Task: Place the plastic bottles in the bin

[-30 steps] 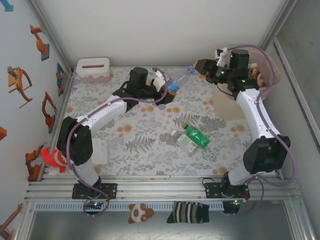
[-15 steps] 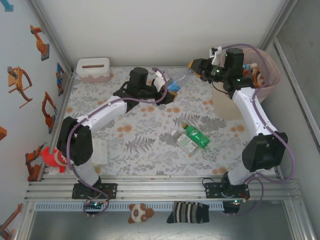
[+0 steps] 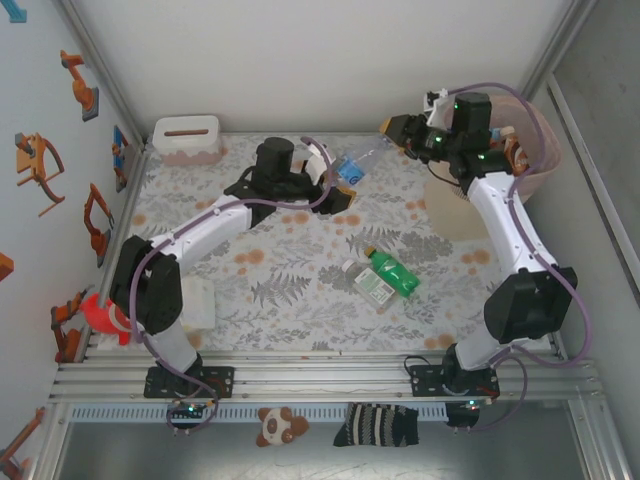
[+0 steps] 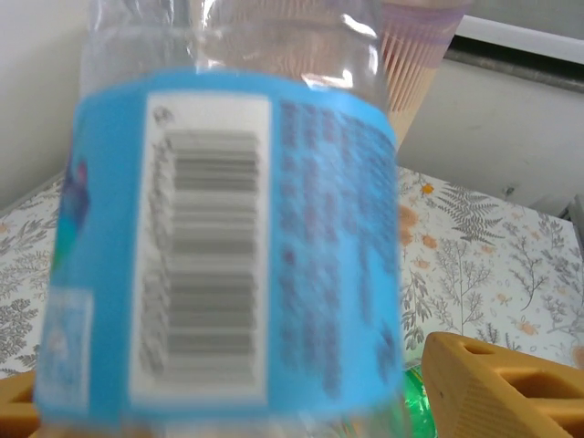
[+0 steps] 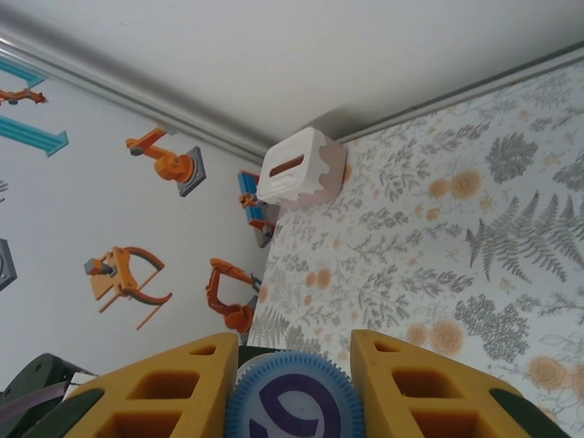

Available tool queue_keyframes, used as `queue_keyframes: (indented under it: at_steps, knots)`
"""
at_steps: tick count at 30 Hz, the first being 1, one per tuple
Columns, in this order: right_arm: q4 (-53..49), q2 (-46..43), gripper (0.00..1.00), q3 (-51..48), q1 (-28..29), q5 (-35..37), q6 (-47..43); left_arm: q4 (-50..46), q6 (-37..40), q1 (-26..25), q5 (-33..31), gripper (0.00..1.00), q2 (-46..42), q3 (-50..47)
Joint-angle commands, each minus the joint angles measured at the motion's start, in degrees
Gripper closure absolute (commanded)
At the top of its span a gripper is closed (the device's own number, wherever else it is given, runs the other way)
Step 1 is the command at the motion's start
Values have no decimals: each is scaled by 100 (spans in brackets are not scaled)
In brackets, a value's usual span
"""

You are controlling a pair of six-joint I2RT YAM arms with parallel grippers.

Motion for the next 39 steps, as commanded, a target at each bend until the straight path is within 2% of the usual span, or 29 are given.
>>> queue_keyframes:
  at_steps: [1,12,22,26,39]
  knots:
    - [-242,-355,78,307,-344,211,-262,256,-72,38,124,26,-336,-121]
    - [-744,-836,79,735,-2181,182,-470,271,-95,51,147,25,-403,-203]
    - [-765,-1023,79,626,-3728,101,-351,245,-95,64,136,25,-430,-237]
    - [-903,-837,79,515,-3895,13,-428,247,-105,65,140,25,-397,-222]
    - [-1781,-458,79,-27,-3778,323,-1228,235,-130,60,135,26,-311,-170]
